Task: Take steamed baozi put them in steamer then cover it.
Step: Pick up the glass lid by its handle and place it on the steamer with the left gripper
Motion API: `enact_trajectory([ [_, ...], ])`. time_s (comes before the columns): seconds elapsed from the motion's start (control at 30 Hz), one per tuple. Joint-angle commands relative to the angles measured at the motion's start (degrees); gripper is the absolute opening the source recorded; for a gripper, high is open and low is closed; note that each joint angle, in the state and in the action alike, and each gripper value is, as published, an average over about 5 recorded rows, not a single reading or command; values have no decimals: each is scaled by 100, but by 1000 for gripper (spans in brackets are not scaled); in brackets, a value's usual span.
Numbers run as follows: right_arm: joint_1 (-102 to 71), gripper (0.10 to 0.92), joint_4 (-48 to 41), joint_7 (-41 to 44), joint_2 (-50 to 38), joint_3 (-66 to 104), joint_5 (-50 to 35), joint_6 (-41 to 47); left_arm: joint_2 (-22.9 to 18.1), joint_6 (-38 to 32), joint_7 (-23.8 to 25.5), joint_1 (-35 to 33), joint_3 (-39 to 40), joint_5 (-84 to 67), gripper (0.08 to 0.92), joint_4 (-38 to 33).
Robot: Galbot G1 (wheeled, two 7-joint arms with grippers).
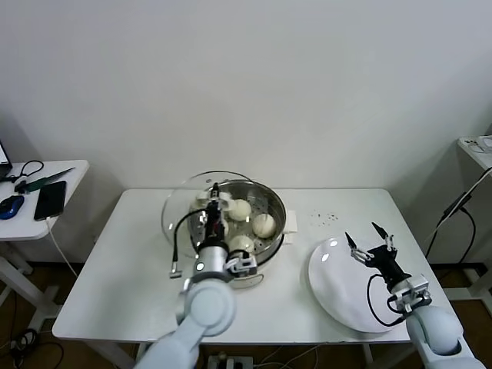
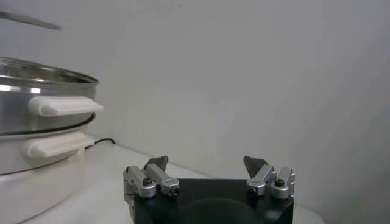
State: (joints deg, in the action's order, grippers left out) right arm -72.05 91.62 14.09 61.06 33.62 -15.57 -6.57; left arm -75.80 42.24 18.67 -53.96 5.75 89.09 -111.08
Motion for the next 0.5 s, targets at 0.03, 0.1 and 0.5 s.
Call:
enact_trajectory([
  [0.03, -21, 823, 1, 9, 13, 47, 53, -14, -862, 276, 64, 694, 635, 208, 151, 1084],
  [0.1, -20, 823, -7, 12, 14, 52, 66, -19, -939, 276, 60, 722, 623, 228, 151, 1211],
  [0.5, -27, 823, -46, 66, 32, 75, 173, -77, -871, 272, 111, 712, 320, 259, 151, 1657],
])
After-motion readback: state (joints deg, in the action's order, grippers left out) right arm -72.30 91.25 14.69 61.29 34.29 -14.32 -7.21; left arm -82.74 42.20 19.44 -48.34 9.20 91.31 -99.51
